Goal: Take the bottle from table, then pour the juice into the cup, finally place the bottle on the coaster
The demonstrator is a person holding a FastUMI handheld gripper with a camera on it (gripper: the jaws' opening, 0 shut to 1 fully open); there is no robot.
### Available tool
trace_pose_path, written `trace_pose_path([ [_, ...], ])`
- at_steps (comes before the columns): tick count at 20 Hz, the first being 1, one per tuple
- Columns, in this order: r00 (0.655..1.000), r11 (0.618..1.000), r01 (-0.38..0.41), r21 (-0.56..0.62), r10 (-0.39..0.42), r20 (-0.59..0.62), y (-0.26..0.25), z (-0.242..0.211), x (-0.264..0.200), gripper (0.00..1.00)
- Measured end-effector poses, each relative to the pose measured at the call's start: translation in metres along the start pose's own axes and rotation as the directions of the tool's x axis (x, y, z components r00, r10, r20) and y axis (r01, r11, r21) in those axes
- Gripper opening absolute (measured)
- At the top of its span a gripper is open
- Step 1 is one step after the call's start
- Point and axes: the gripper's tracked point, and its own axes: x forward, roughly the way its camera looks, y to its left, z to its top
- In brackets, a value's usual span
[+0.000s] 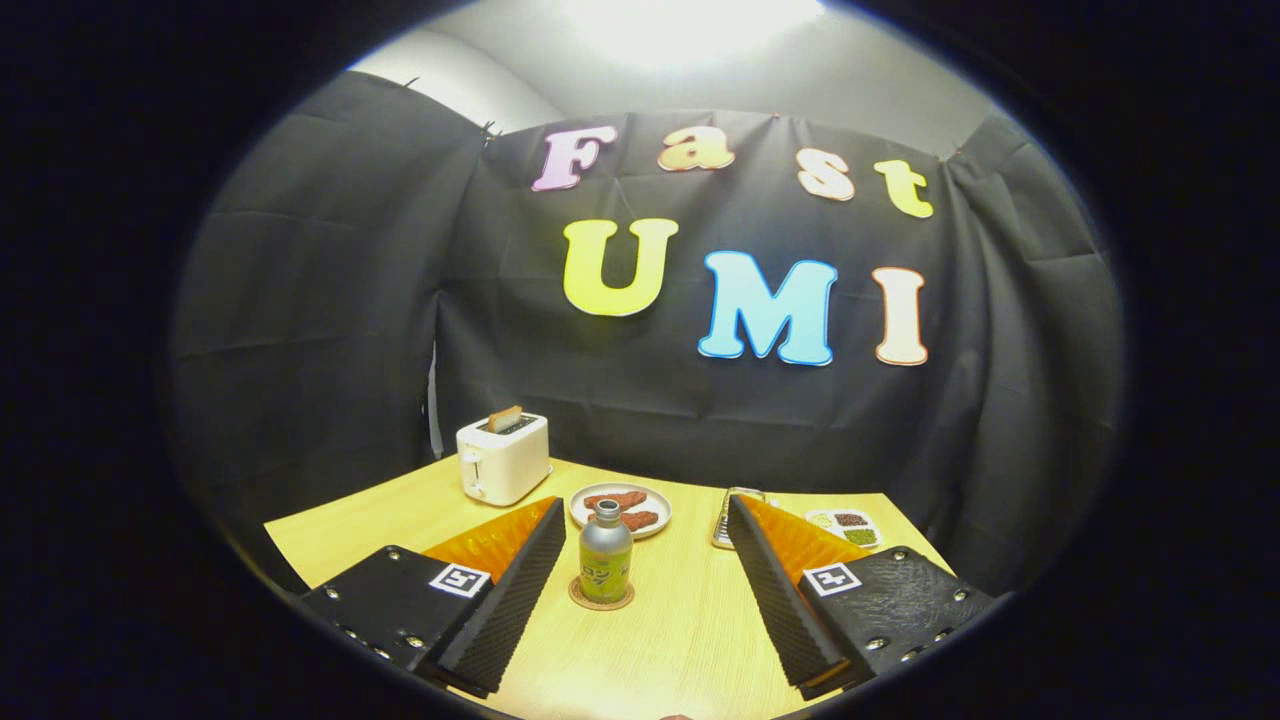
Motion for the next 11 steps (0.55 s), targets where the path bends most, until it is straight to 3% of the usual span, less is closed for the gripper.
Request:
trace_pose_path([
  [11, 0.979, 0.984, 0.137, 0.114, -0.152, 0.134, -0.053, 0.024, -0.050, 0.98],
])
